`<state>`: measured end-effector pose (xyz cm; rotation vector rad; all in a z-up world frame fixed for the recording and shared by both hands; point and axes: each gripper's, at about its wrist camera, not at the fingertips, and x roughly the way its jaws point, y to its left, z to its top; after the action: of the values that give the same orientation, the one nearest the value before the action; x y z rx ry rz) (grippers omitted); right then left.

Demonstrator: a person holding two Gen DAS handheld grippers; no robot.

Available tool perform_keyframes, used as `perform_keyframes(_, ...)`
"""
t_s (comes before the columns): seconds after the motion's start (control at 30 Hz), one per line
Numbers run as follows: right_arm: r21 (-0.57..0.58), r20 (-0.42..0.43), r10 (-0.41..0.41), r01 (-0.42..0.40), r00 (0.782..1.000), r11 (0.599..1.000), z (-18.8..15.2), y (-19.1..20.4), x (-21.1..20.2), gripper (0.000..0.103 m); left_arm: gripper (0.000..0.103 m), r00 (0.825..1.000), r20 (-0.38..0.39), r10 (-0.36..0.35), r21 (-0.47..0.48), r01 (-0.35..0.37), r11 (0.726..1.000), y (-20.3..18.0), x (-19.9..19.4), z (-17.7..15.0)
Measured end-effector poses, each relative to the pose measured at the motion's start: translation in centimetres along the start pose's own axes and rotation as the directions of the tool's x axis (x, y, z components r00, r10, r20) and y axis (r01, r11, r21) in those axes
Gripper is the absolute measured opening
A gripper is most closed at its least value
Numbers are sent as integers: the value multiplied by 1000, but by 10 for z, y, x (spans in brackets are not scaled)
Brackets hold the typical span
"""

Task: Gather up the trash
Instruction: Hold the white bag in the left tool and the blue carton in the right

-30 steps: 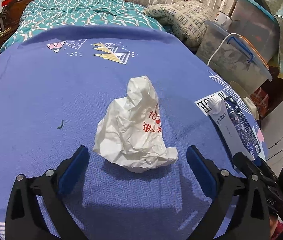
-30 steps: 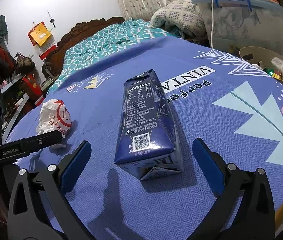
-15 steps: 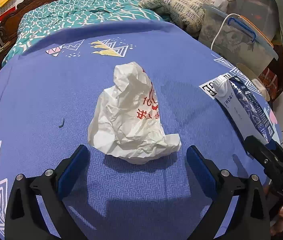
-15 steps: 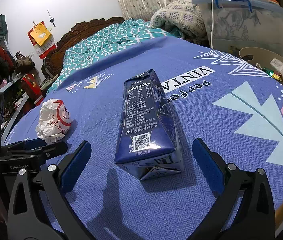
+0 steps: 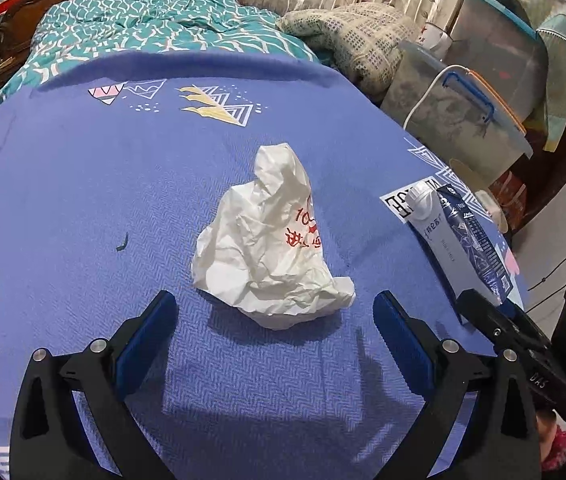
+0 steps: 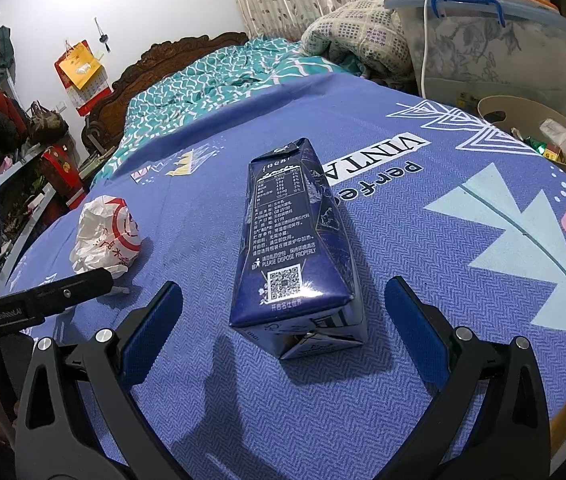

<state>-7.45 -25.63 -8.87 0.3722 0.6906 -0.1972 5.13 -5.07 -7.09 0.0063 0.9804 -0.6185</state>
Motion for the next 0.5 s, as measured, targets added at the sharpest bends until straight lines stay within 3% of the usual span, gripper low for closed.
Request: perform_keyframes(0.5,-17,-4,-26,26,1000,1000,-1,-5,-6,99,94,1000,-8,11,16,-11,1000,-1,0,1)
